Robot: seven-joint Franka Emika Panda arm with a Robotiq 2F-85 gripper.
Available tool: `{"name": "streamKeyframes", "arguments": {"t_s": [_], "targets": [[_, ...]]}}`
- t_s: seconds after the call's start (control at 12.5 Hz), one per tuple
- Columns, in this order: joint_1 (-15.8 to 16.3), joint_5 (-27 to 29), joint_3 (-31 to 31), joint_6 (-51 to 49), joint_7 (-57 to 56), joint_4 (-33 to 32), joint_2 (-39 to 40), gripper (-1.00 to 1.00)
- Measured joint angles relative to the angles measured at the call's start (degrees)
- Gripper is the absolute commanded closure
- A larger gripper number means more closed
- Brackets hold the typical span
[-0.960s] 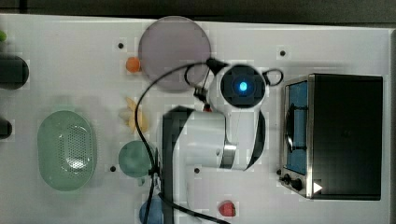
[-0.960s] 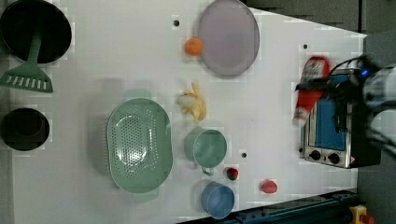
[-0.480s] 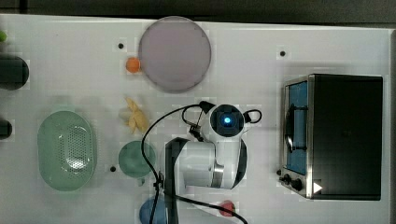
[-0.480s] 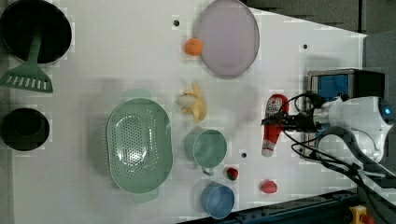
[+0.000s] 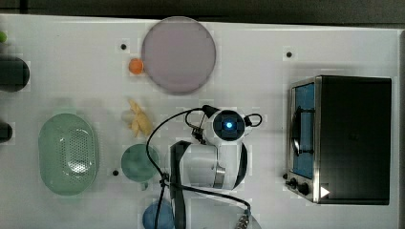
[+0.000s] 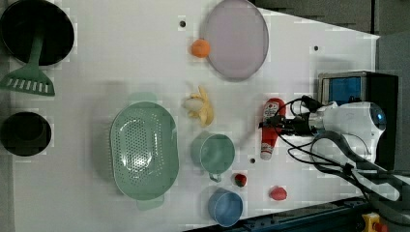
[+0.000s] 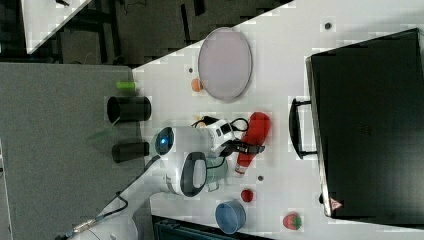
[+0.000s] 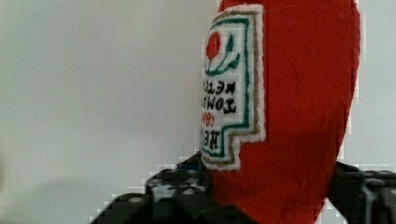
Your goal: Pick ketchup from plate and place it on table.
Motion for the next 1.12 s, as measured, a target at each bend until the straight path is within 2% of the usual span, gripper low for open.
{"name": "streamKeyframes", "arguments": {"t_s": [0.08,0.4,0.56,0.72,1.12], "targets": [[0.3,0.0,-0.2,-0.3,0.0,0.0,-0.4,-1.00],[0.1,-0.1,0.0,-4.4,1.7,0.6,-5.9,-1.00],[-0.2,-0.2,0.6,-10.9,6.9,4.1,-9.6,-1.00],[-0.1,-0.1,1.2,-17.1,14.2,10.3,-13.2,-1.00],[0.2,-0.5,1.9,-42.4,26.9,31.4,-20.1,-1.00]]}}
